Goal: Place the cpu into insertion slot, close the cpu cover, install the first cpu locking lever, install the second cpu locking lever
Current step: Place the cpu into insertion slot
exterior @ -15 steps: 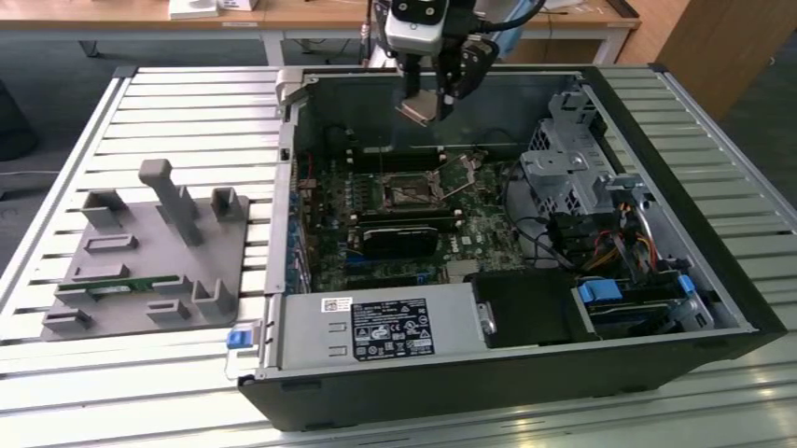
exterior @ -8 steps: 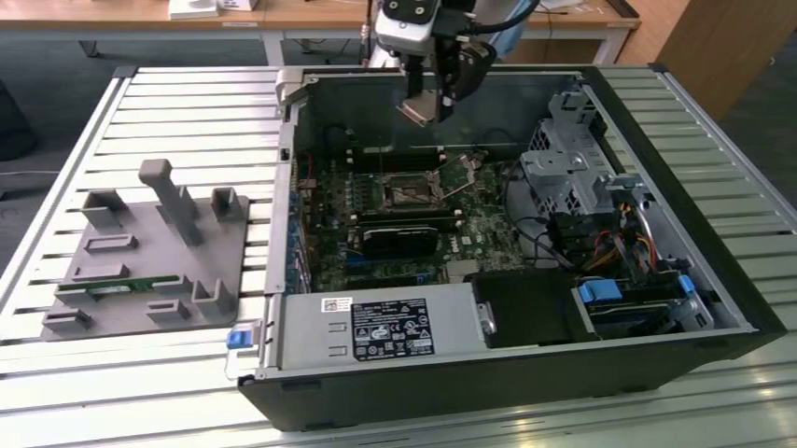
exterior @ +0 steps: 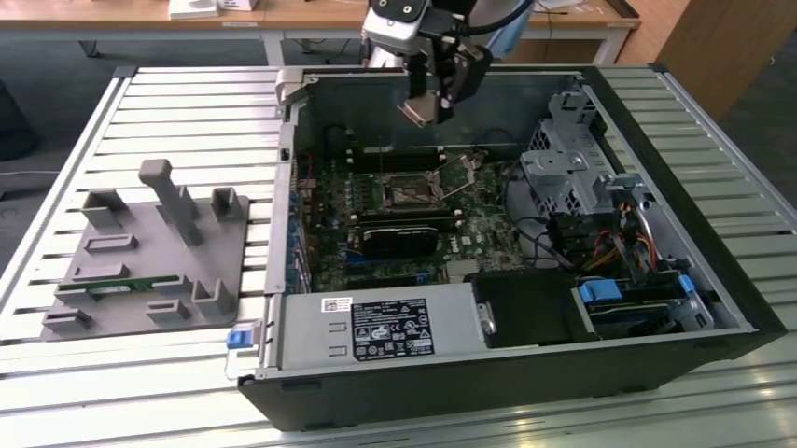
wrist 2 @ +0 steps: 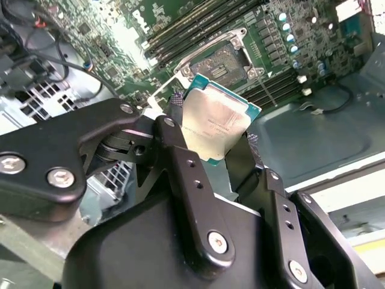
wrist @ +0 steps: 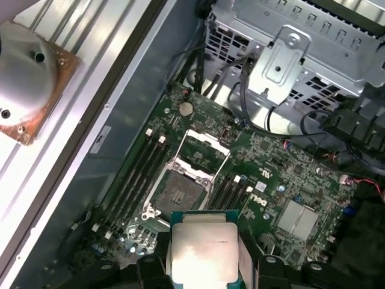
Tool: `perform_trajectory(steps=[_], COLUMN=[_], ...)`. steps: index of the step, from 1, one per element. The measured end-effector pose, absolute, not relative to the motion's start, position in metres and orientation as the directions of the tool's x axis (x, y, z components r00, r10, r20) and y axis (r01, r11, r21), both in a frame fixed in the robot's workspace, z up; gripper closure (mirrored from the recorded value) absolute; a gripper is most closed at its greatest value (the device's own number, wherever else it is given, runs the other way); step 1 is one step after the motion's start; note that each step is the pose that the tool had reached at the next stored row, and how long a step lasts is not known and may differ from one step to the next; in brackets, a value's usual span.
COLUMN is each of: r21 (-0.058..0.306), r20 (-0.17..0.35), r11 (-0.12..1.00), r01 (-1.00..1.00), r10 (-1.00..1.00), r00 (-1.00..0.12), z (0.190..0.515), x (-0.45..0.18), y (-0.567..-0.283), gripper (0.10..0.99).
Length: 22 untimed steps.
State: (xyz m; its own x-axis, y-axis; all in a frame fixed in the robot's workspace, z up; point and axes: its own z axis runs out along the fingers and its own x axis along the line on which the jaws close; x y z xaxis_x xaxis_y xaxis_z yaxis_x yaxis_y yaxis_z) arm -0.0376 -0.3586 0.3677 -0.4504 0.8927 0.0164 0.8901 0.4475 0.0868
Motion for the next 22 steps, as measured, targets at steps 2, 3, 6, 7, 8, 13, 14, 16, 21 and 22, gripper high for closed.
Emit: perform_trajectory(steps=[2, 3, 6, 7, 8, 13, 14, 16, 21, 22], r21=[0.087, 0.087, 0.086, 0.086, 0.086, 0.086, 0.086, 0.085, 0.085, 0.084], r20=[0.016, 0.016, 0.015, 0.015, 0.015, 0.013, 0.013, 0.012, 0.009, 0.008], r11=[0.423, 0.410, 0.372, 0.359, 0.347, 0.282, 0.269, 0.243, 0.167, 0.151], r01=[0.902, 0.908, 0.924, 0.929, 0.934, 0.956, 0.959, 0.966, 0.982, 0.985], r10=[0.905, 0.911, 0.927, 0.932, 0.937, 0.959, 0.962, 0.970, 0.986, 0.988], r00=[-0.426, -0.413, -0.375, -0.362, -0.349, -0.284, -0.271, -0.245, -0.168, -0.152], z=[0.3675, 0.3674, 0.3672, 0.3670, 0.3669, 0.3665, 0.3663, 0.3661, 0.3650, 0.3647], x=[-0.0376, -0.0376, -0.0377, -0.0376, -0.0377, -0.0377, -0.0377, -0.0377, -0.0376, -0.0376], y=[-0.3586, -0.3586, -0.3586, -0.3586, -0.3586, -0.3586, -0.3586, -0.3586, -0.3586, -0.3586], gripper=[0.557, 0.557, 0.557, 0.557, 0.557, 0.557, 0.557, 0.557, 0.557, 0.557])
